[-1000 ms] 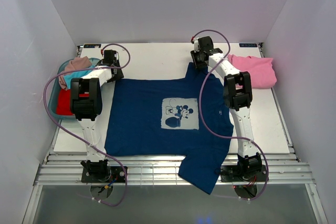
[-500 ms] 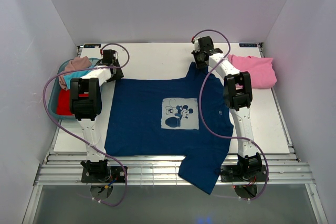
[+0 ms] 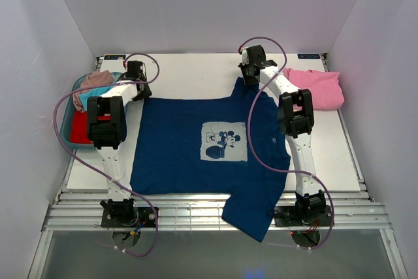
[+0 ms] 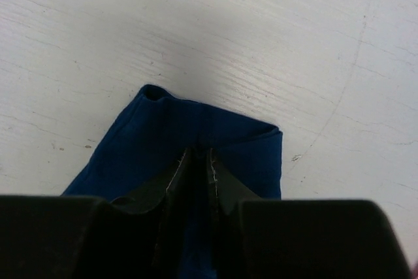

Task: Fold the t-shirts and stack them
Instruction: Flatten the tshirt out

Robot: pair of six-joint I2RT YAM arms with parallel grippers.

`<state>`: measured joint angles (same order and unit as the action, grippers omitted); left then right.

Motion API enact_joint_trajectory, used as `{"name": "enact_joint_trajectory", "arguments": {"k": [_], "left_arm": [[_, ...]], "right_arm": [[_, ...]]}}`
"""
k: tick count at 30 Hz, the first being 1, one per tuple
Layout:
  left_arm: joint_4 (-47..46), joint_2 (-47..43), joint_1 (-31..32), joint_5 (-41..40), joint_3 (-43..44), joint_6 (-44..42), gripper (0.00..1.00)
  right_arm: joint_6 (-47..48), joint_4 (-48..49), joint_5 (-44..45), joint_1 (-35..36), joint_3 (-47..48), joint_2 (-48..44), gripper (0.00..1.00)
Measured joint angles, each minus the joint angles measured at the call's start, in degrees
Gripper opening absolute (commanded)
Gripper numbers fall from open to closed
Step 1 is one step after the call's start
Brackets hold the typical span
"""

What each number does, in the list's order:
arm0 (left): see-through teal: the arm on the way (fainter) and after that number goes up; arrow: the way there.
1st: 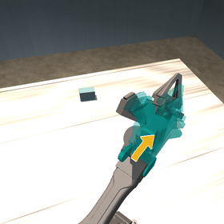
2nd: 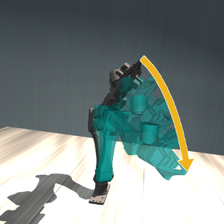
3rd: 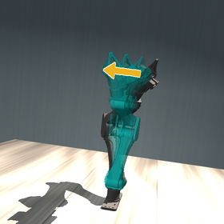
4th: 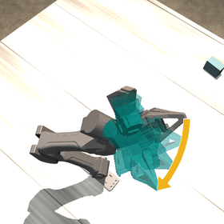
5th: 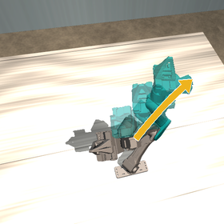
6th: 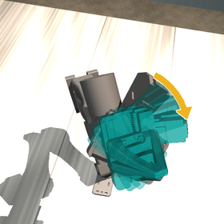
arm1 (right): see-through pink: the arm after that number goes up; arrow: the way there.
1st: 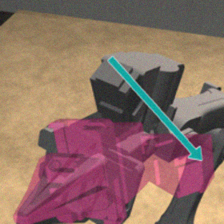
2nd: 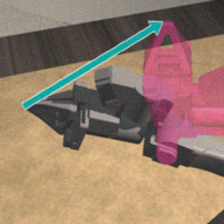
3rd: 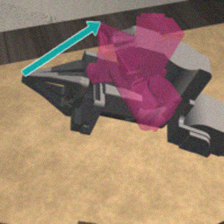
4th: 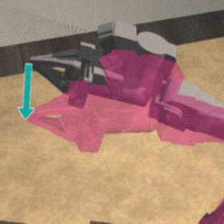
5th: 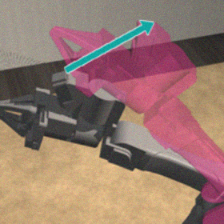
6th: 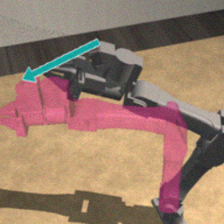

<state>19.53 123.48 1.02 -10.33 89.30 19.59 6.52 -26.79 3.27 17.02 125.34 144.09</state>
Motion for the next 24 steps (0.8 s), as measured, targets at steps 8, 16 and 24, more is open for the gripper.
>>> {"name": "enact_joint_trajectory", "arguments": {"k": [8,16,24], "left_arm": [[0.59,-0.26,-0.13,-0.98,-0.39,0.46,0.43],[0.66,-0.59,-0.15,-0.94,-0.83,0.85,0.41],[0.63,-0.59,-0.17,-0.79,-0.83,0.83,0.41]], "right_arm": [[0.09,0.04,0.68,0.00,-1.62,-0.98,0.23],[0.09,-0.04,1.36,0.00,-2.27,-1.55,0.12],[-0.07,-0.46,1.64,0.00,-1.75,-3.52,0.18]]}}
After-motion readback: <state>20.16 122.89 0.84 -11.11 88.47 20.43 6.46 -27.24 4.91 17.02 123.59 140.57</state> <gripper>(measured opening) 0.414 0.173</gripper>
